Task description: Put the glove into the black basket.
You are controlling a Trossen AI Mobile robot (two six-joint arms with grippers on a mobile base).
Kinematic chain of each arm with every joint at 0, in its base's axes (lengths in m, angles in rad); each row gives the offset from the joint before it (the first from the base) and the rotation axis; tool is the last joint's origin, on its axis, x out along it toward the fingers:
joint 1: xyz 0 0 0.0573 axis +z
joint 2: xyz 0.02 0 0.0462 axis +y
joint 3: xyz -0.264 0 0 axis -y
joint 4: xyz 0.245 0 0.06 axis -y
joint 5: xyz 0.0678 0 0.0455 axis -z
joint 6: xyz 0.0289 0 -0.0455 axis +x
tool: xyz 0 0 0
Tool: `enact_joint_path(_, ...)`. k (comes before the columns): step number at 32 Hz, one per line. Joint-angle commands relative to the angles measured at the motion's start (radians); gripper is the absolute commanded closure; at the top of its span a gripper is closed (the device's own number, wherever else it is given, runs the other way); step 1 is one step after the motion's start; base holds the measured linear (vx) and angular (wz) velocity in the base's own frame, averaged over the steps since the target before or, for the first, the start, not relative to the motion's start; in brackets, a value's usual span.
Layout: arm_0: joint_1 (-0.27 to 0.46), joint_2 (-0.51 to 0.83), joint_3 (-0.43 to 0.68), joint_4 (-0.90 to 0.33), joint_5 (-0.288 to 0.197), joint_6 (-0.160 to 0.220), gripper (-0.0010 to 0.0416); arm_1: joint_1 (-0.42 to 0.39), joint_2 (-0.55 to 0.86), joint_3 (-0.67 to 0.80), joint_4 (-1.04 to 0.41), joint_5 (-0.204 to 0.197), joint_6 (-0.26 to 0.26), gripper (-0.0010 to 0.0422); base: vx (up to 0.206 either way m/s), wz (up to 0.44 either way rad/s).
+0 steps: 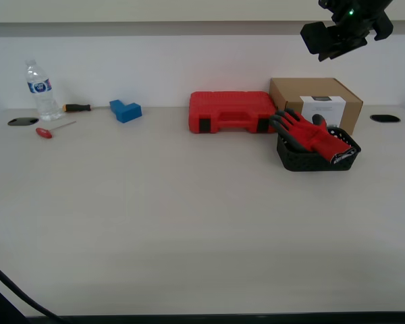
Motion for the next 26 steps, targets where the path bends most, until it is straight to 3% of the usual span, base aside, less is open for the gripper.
enact_joint_path(1,0.001,0.0,0.001,0.0,0.0,-0.001,0.028,0.0,0.0,0.001,0.006,0.0,0.0,0.0412,0.0,0.0)
enact_joint_path(26,0.001,0.0,0.001,0.0,0.0,-0.001,0.0279,0.0,0.0,0.001,0.005,0.0,0.0,0.0412,0.0,0.0)
